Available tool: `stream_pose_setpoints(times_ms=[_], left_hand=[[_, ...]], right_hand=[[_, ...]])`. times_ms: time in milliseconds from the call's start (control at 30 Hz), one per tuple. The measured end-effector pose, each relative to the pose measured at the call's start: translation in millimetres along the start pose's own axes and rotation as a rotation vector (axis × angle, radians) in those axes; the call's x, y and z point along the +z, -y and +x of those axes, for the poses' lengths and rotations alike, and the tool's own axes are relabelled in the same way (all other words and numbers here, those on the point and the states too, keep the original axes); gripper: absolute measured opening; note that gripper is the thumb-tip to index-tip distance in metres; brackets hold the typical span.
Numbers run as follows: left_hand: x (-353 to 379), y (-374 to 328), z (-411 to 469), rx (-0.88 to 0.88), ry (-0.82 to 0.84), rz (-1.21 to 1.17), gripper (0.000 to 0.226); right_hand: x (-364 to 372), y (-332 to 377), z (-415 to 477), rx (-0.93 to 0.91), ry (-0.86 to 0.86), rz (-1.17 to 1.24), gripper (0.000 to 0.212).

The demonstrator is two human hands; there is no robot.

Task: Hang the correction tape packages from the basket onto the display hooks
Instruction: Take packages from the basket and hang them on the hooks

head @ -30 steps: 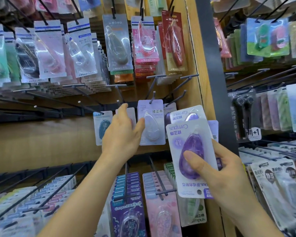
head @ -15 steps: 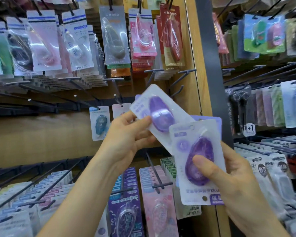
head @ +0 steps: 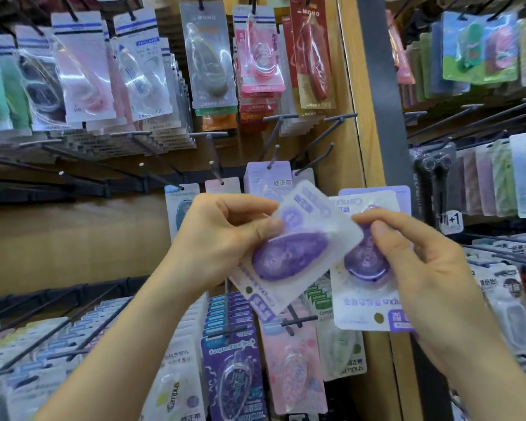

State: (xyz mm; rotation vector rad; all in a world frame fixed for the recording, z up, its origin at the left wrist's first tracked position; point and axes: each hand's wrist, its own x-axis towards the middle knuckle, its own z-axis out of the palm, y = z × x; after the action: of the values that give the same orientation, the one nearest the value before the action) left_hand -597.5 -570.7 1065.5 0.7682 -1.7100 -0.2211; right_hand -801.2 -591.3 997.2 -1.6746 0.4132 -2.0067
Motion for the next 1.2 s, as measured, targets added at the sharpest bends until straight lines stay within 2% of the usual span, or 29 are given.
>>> stream_pose_setpoints(times_ms=[67, 133, 233, 300, 400, 467, 500, 567, 633, 700, 800, 933, 1000, 1067, 1200], left_hand=[[-3, -3, 3, 0.038, 0.123, 0.154, 0.018], [-4, -11, 7, 0.073, 0.267, 0.334, 0.013], [3, -22, 13, 0.158, 0.341, 0.531, 0.01], [4, -24, 15, 0.23, 0.221, 0.504, 0.008], [1, -15, 10, 0.298, -0.2, 0.448, 0.015], [6, -4, -9, 0.216, -0.413, 0.325, 0.02], [13, 1, -22, 0.155, -0.424, 0.273, 0.024], [33, 5, -47, 0.072, -0.32, 0.183, 0.031], [51, 3, -59, 0.04, -0.232, 0.143, 0.039], [61, 2, -57, 0.024, -0.185, 0.168, 0.048], [64, 1, -47, -0.005, -0.135, 0.13, 0.058], [72, -6, -29, -0.014, -0.125, 0.112, 0.042], [73, -9, -15, 0.023, -0.18, 0.196, 0.04], [71, -11, 3, 0.07, -0.207, 0.338, 0.041], [72, -9, 33, 0.065, -0.176, 0.575, 0.066]], right_hand=[[-4, 2, 3, 0.004, 0.097, -0.024, 0.031], [-4, 2, 2, 0.043, 0.245, -0.12, 0.044], [4, 2, -7, 0.096, 0.351, -0.065, 0.018], [9, -1, -14, 0.091, 0.267, 0.016, 0.015], [14, -9, -24, 0.087, -0.007, 0.139, 0.021], [17, -17, -28, 0.044, -0.185, 0.148, 0.025], [20, -21, -31, -0.011, -0.257, 0.086, 0.03], [29, -26, -35, -0.163, -0.367, -0.031, 0.03], [39, -31, -38, -0.326, -0.401, -0.073, 0.02], [46, -35, -40, -0.395, -0.421, -0.069, 0.02], [47, -38, -38, -0.411, -0.423, -0.048, 0.021], [38, -41, -30, -0.455, -0.389, -0.065, 0.024], [32, -43, -27, -0.437, -0.388, -0.06, 0.028], [24, -47, -26, -0.413, -0.441, -0.221, 0.033], [7, -48, -26, -0.365, -0.445, -0.354, 0.036]])
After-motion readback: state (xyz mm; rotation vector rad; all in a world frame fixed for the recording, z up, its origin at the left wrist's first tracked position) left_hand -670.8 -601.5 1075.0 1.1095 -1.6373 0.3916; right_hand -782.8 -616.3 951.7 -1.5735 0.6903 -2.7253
